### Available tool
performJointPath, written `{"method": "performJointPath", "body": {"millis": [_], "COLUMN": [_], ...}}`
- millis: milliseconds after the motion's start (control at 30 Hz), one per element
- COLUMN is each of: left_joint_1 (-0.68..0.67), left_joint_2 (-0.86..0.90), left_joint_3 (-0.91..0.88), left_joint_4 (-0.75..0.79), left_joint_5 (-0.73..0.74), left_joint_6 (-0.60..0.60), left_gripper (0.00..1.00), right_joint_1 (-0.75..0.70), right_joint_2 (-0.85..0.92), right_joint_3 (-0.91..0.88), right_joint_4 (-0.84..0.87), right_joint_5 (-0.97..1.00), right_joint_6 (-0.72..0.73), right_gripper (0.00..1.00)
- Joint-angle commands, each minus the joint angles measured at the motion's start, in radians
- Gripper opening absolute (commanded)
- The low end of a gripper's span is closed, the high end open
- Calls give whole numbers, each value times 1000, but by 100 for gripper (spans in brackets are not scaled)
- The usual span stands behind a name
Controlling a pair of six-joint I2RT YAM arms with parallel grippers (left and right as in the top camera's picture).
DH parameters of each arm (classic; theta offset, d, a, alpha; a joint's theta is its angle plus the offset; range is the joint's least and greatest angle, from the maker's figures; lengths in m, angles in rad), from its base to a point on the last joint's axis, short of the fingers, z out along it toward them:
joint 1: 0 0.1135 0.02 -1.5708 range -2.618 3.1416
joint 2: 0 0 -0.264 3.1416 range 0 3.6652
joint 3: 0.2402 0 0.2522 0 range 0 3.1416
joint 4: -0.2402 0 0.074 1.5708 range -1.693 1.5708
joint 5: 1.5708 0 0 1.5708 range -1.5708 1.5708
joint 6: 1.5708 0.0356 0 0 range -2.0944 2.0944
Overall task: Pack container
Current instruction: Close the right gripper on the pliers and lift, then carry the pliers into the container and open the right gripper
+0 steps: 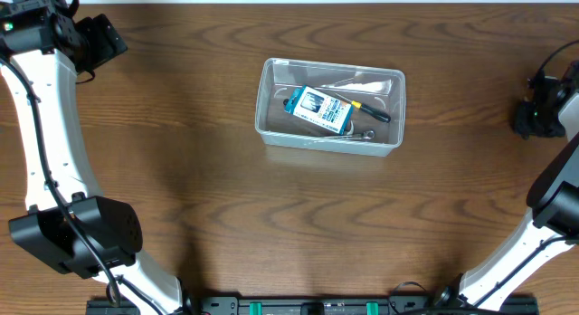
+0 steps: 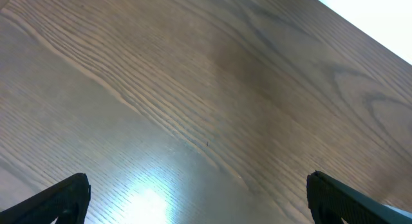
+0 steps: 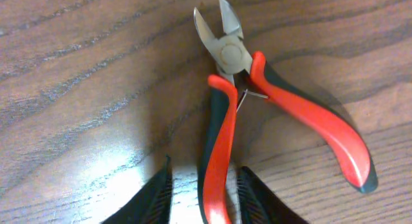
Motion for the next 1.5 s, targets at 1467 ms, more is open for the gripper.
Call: {"method": "performJointPath", "body": {"millis": [1467], "left_joint_1": [0], "left_joint_2": [4], "left_joint_3": [5], "left_joint_4": [-2], "left_joint_5": [-16], "left_joint_6": [2], "left_gripper": [98], "right_joint_1": [457], "right_joint_2": [23], "right_joint_3": [742], "right_joint_4": [-481], "right_joint_5": [14], "right_joint_6": [-34], "right_gripper": [1]}}
